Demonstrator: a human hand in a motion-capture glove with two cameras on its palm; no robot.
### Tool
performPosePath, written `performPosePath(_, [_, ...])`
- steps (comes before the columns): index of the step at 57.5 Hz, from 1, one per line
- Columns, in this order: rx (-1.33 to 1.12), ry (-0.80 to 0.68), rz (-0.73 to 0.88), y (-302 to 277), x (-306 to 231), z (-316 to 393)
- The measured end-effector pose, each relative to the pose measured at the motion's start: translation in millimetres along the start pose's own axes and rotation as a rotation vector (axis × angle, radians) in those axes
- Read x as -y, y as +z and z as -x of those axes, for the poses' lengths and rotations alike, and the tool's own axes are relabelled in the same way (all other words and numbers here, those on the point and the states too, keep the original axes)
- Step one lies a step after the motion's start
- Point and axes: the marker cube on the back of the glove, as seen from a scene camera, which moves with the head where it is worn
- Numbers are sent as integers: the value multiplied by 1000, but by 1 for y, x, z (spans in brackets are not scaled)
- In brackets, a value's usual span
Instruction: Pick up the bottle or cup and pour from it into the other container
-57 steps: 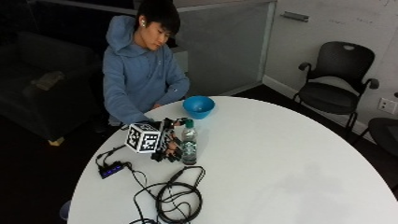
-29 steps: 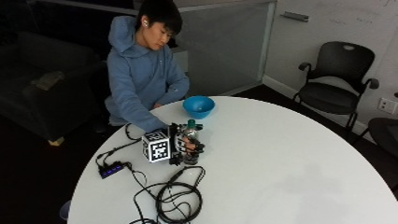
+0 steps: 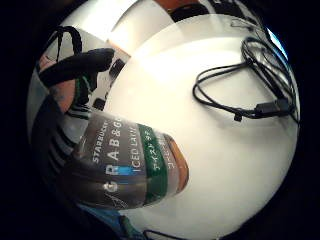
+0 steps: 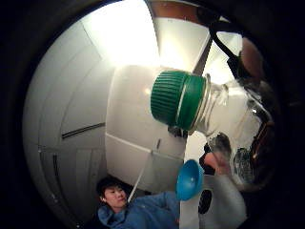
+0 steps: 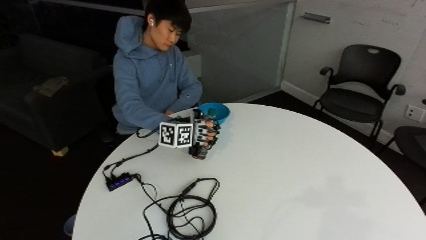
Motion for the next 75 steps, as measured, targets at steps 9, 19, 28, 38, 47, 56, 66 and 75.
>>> performPosePath(9, [-156,-80,232,15,-15,41])
performPosePath(19, [-316,-164,405,37,-33,84])
performPosePath(28, [-518,-228,549,55,-46,112])
performPosePath(38, [-837,-277,708,92,-67,129])
performPosePath(47, [-1251,-349,726,110,-72,127])
performPosePath(56, [-1301,-324,771,140,-86,131])
performPosePath(66, [-1370,-352,820,149,-88,133])
performPosePath(75, [-1351,-352,843,151,-89,136])
